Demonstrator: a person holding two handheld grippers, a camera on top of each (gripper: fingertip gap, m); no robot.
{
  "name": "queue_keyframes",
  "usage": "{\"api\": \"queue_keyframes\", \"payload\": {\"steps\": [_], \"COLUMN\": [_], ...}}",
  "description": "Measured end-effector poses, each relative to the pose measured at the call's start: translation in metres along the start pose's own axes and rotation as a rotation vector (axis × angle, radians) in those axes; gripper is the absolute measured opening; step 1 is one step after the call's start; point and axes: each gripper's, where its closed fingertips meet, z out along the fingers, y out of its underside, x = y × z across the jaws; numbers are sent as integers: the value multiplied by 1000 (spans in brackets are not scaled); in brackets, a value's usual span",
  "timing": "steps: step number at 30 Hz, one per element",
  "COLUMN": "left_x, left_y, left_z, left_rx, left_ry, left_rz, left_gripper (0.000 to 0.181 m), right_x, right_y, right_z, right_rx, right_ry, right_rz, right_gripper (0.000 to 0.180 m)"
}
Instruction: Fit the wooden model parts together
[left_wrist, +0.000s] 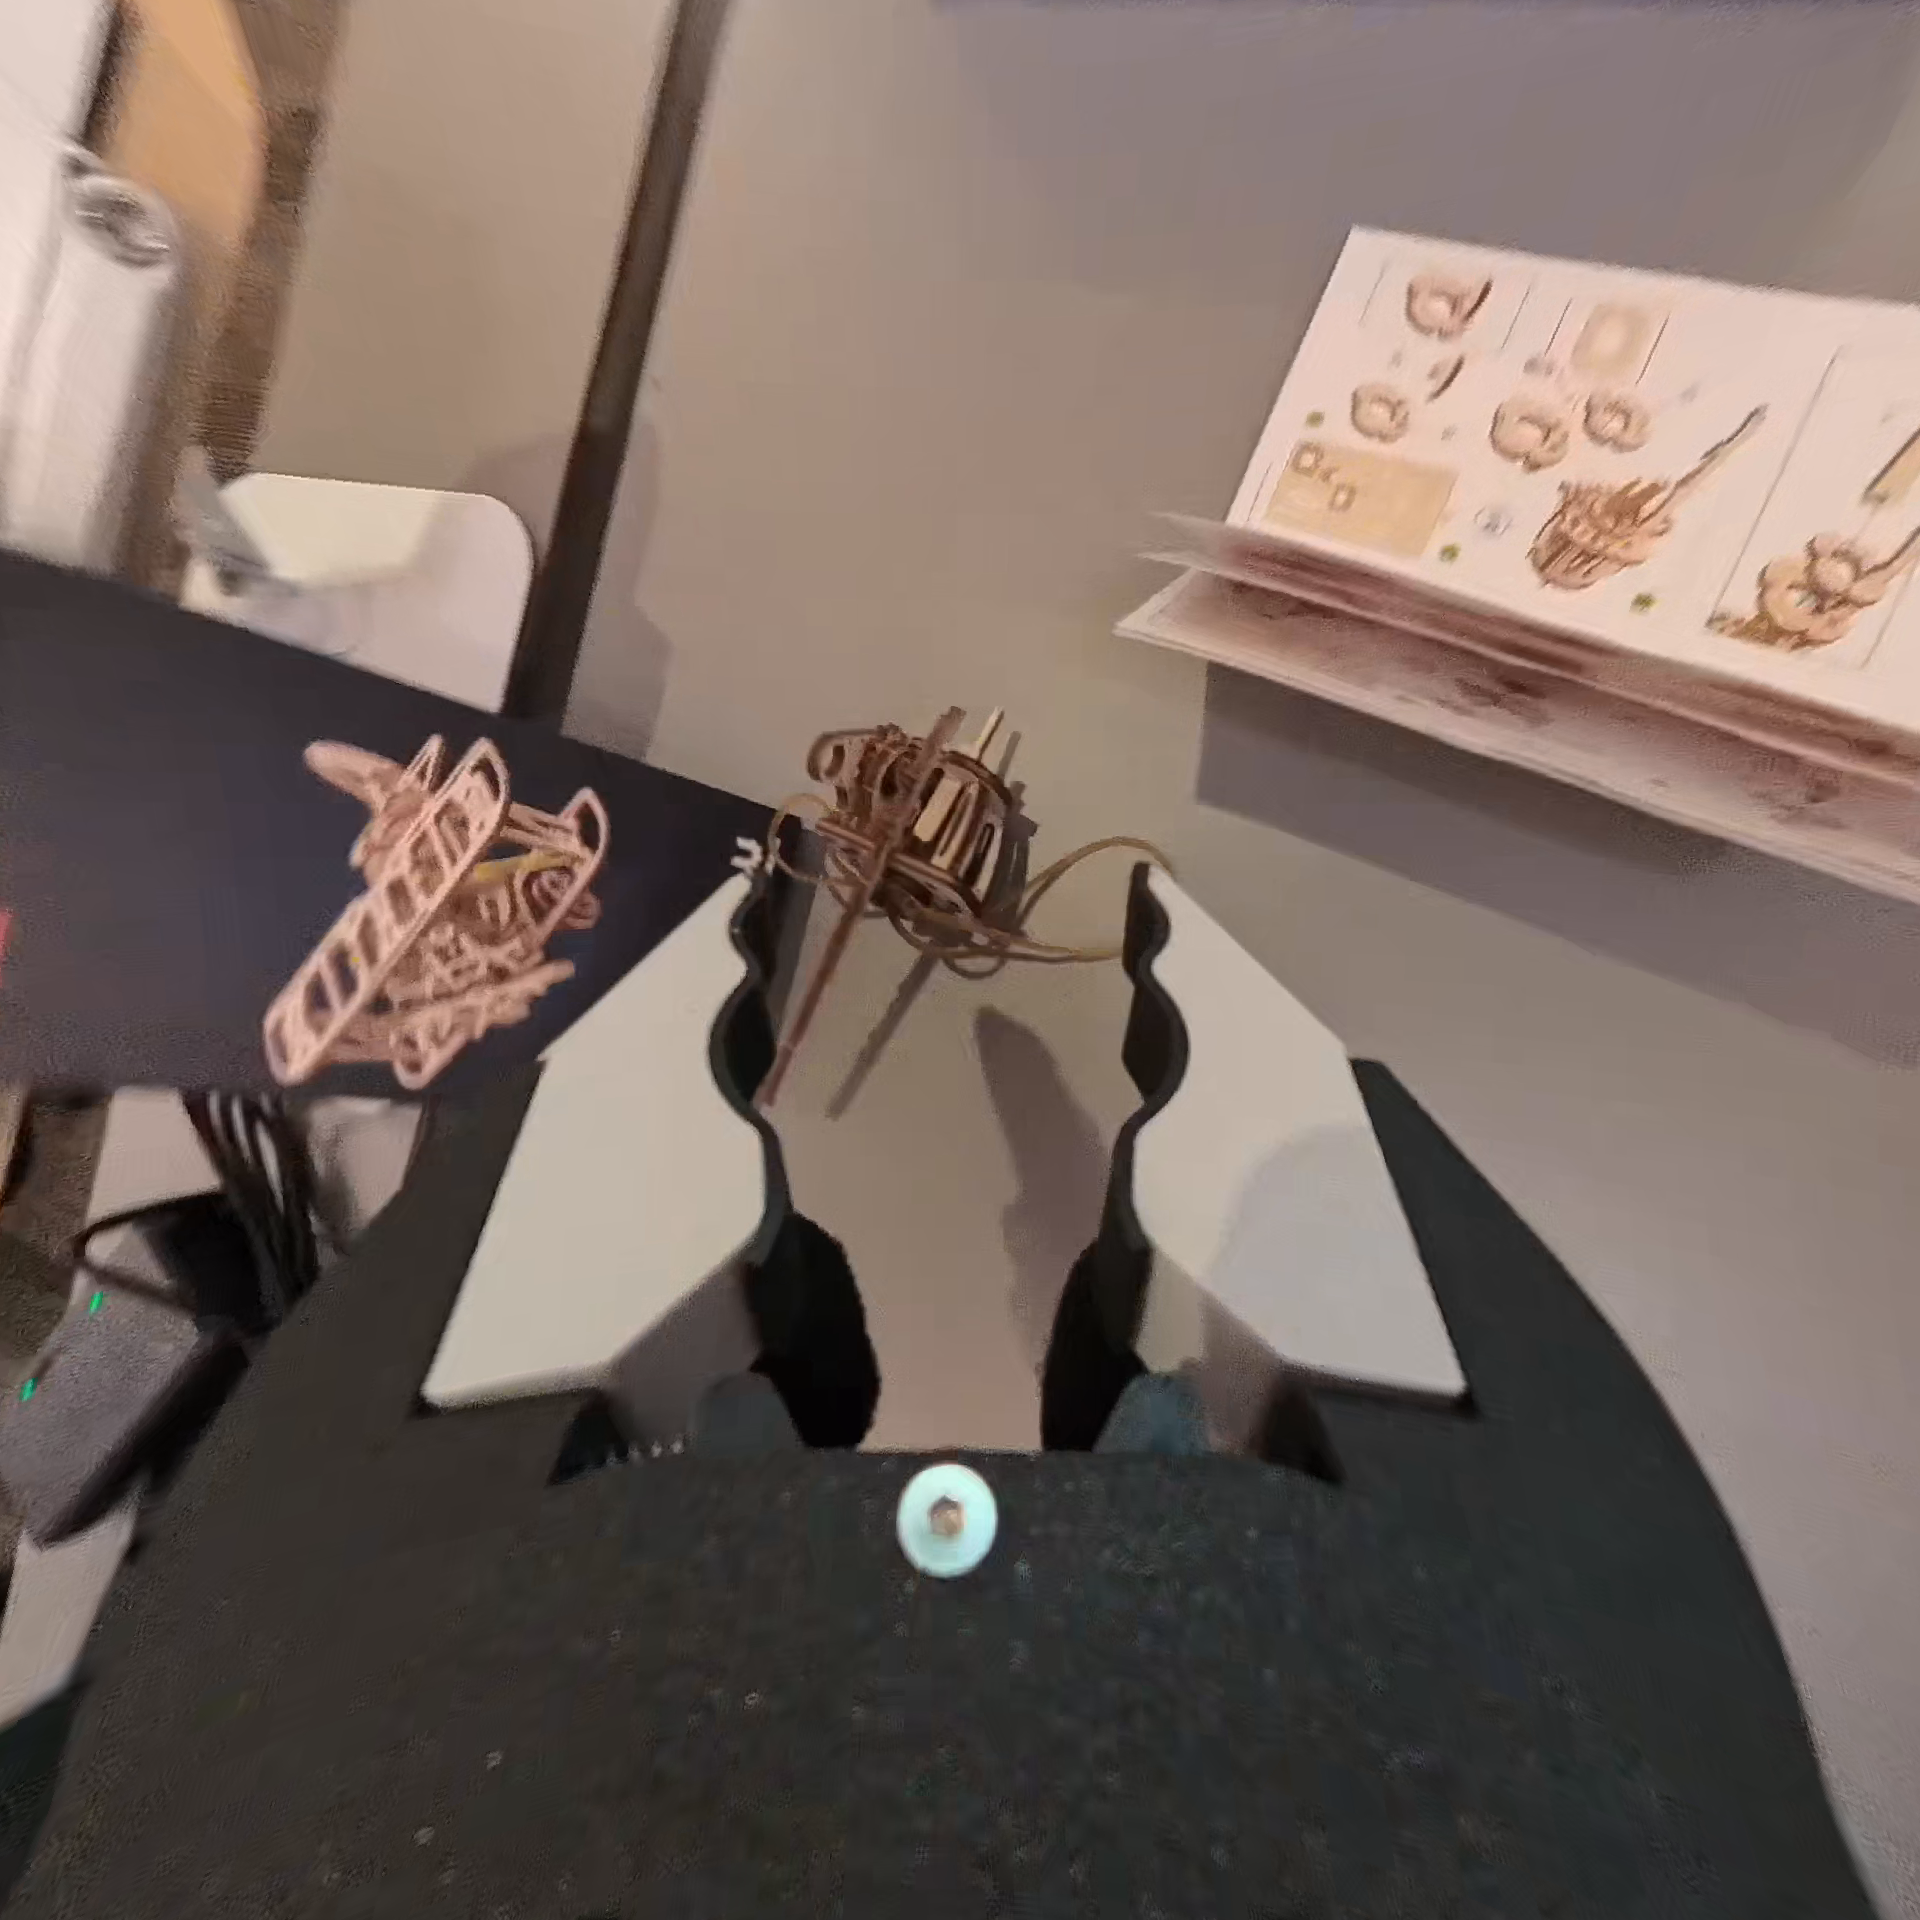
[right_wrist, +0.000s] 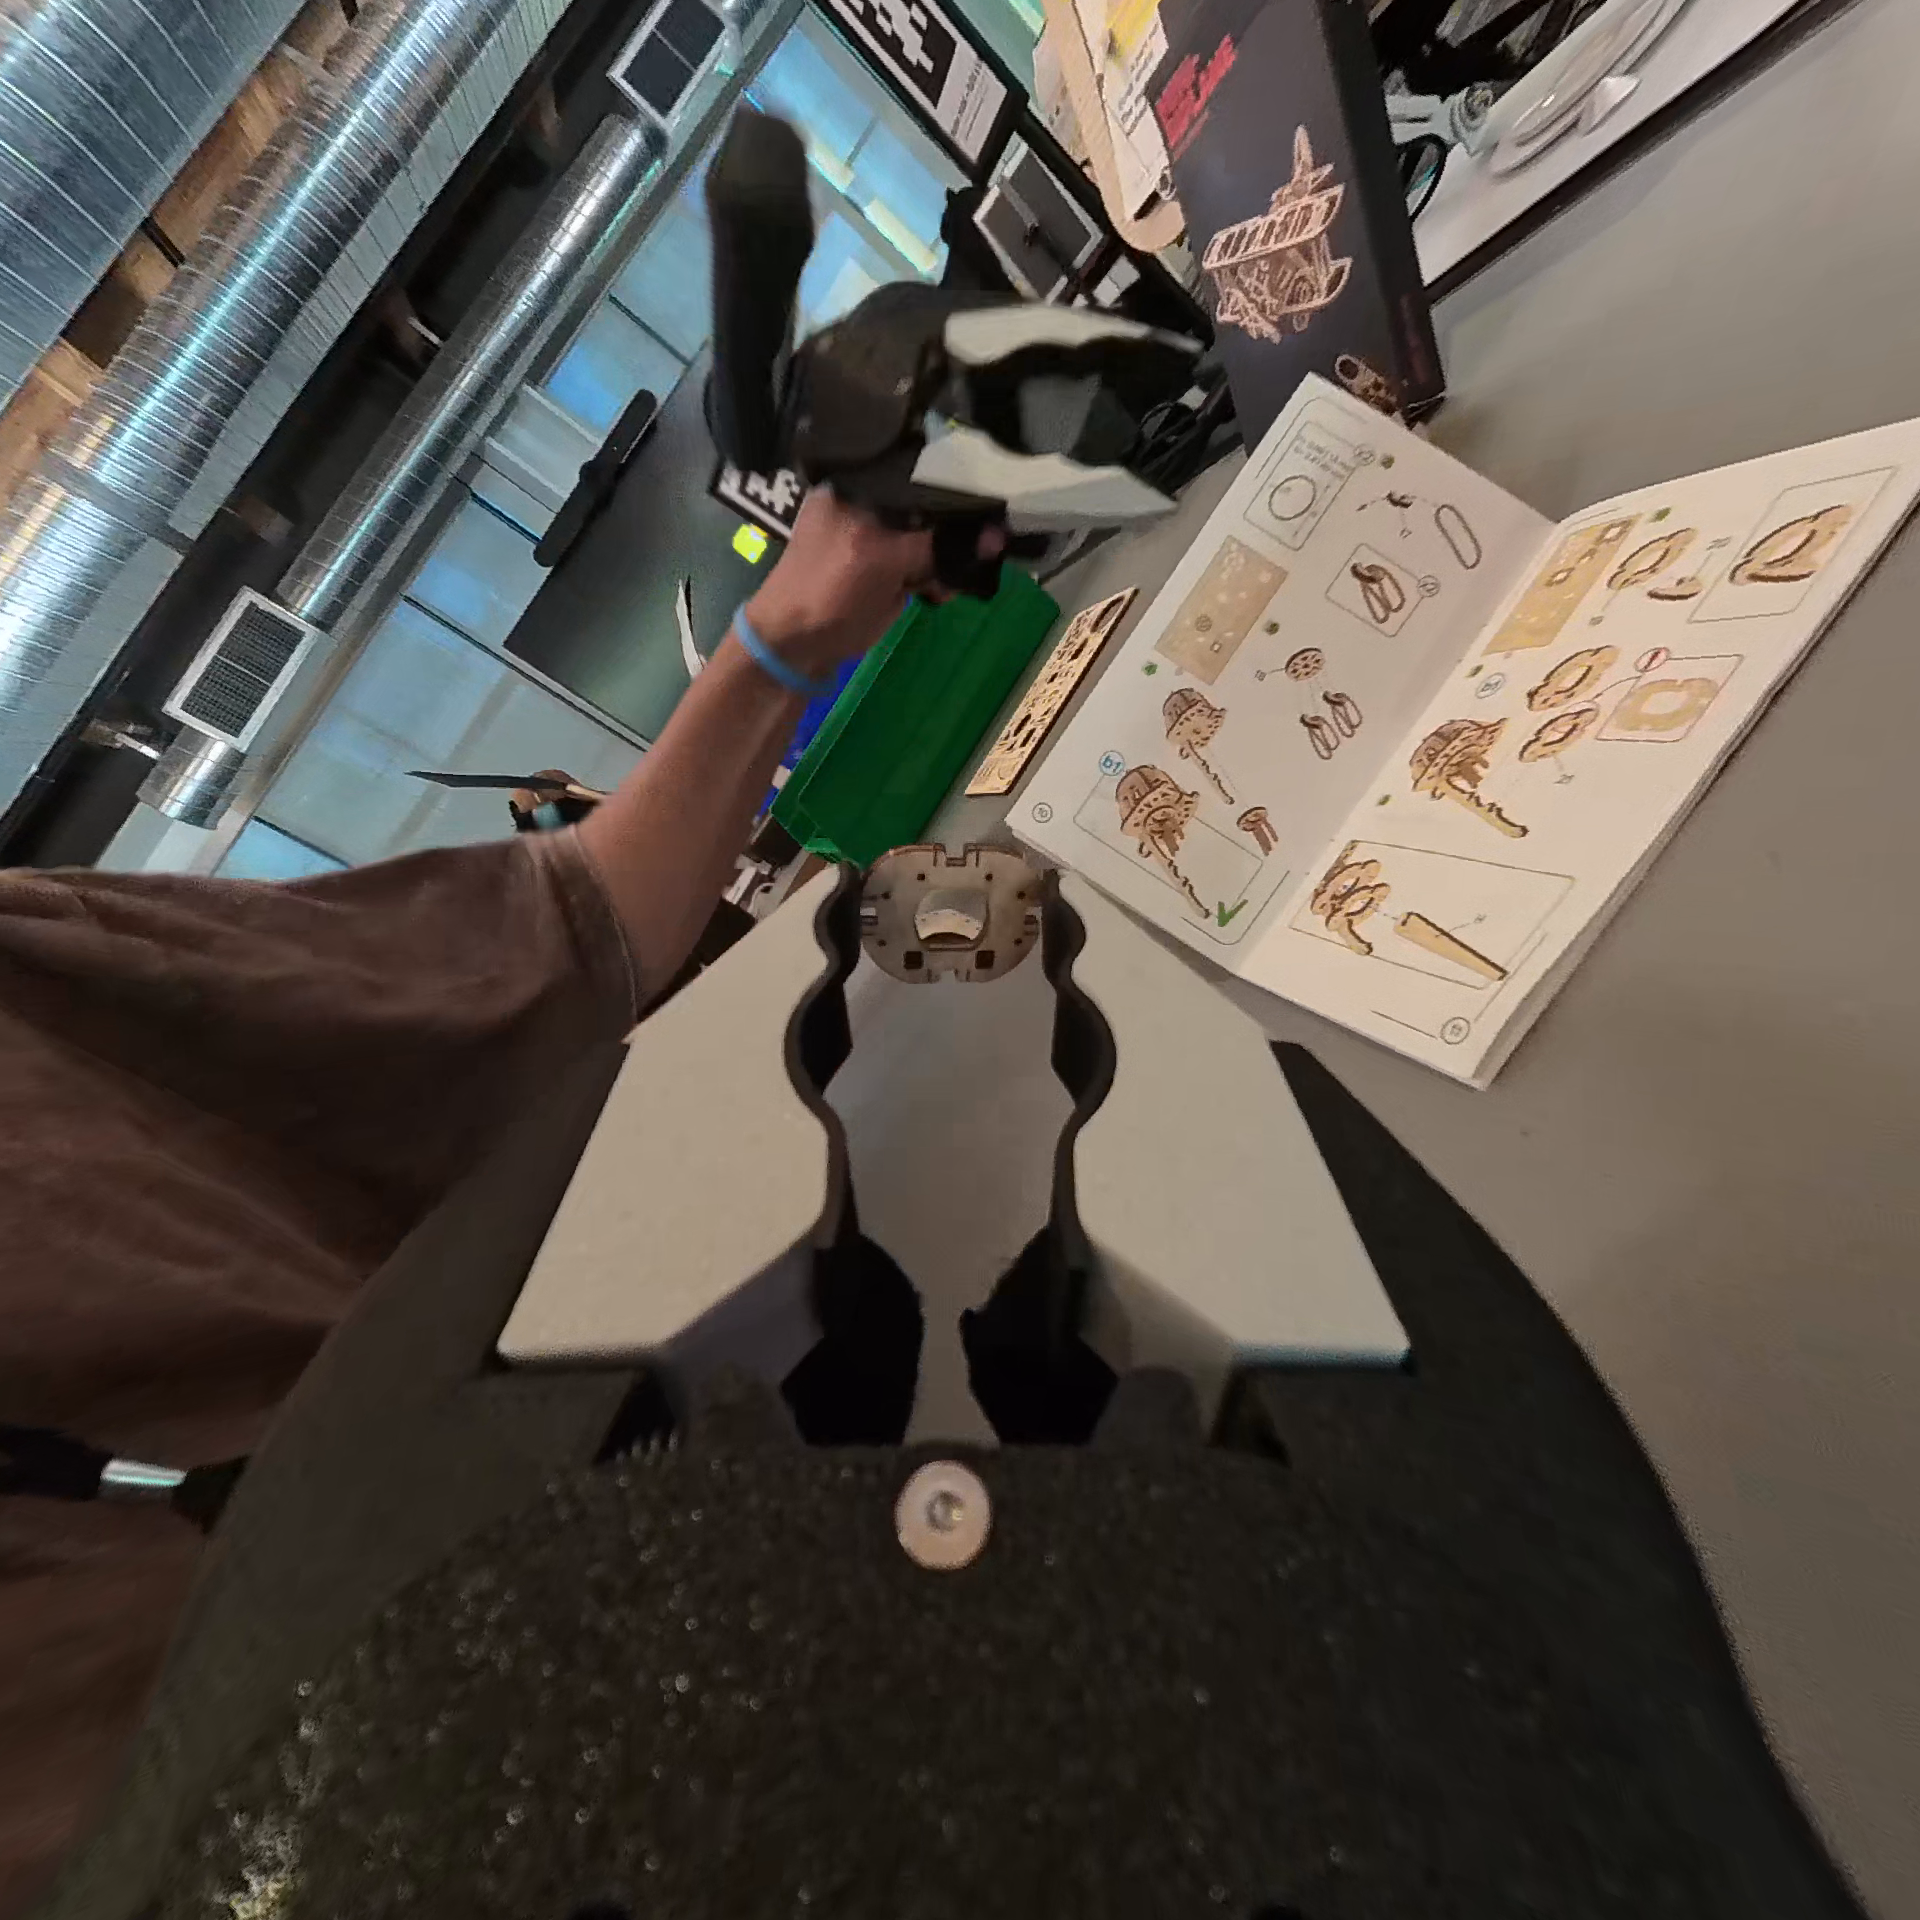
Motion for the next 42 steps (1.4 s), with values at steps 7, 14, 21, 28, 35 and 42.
{"api": "queue_keyframes", "payload": {"steps": [7,14,21,28,35,42], "left_x": [-6,-8,-13,-14,-10,-5], "left_y": [25,33,26,27,32,33], "left_z": [53,69,69,70,73,73], "left_rx": [-165,-217,-204,-235,-259,-251], "left_ry": [209,231,261,252,264,261], "left_rz": [107,167,152,189,200,204], "left_gripper": [77,76,64,63,58,51], "right_x": [1,6,8,10,10,13], "right_y": [7,5,4,3,4,6], "right_z": [5,1,-1,-3,-2,-2], "right_rx": [-30,-26,-23,-21,-28,-37], "right_ry": [6,10,9,12,11,21], "right_rz": [-27,-12,2,4,11,21], "right_gripper": [34,34,34,34,34,34]}}
